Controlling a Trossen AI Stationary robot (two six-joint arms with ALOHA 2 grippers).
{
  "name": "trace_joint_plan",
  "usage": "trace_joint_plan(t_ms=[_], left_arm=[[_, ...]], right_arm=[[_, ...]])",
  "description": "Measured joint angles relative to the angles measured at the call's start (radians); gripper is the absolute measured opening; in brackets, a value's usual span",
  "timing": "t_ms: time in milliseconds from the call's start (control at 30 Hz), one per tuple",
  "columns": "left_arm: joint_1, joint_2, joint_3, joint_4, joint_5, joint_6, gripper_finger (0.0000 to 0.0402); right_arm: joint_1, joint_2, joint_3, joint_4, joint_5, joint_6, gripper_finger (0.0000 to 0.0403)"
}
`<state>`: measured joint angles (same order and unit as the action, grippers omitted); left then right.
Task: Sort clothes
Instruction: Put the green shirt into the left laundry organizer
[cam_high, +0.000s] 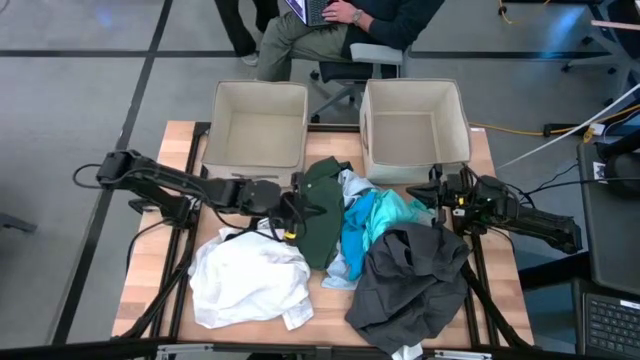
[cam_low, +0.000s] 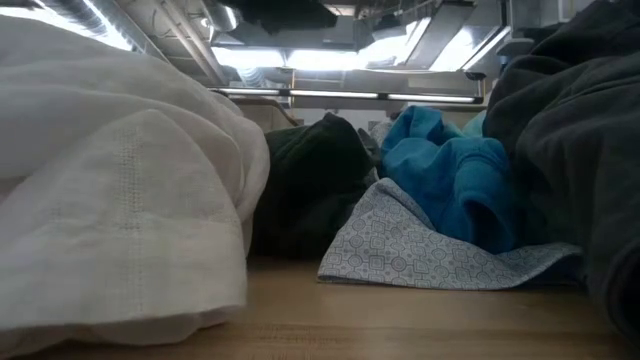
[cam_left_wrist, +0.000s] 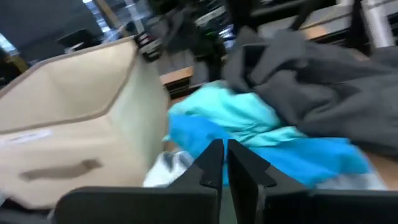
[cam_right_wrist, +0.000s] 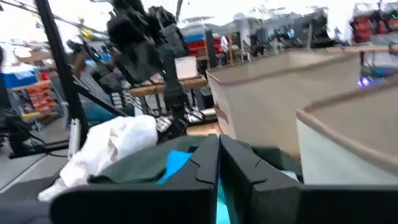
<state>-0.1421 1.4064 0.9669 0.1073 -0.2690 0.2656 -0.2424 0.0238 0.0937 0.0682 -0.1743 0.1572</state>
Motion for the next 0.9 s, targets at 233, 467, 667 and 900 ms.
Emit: trace_joint_plan(t_ms=[233, 467, 667, 900], left_arm=[[0.000, 0.032, 0.050, -0.091, -0.035, -0.086, 0.0146], [0.001, 0.091, 0.193, -0.340, -0.137, -0.226, 0.0262], [0.002, 0.162, 0.269, -0.460, -0.137, -0.314, 0.0295], [0.005, 0.214, 0.270, -0.509, -0.138, -0.396, 0.0296]], right_arm=[[0.000, 0.000, 0.000, 0.143, -0.046, -0.044, 0.0017], [0.000, 0.007, 0.001, 0.266, -0.055, -0.087, 0.0041], [0.000, 0.058, 0.032, 0.299, -0.081, -0.087, 0.0152], [0.000, 0.190, 0.140, 0.301, -0.090, -0.102, 0.0266]])
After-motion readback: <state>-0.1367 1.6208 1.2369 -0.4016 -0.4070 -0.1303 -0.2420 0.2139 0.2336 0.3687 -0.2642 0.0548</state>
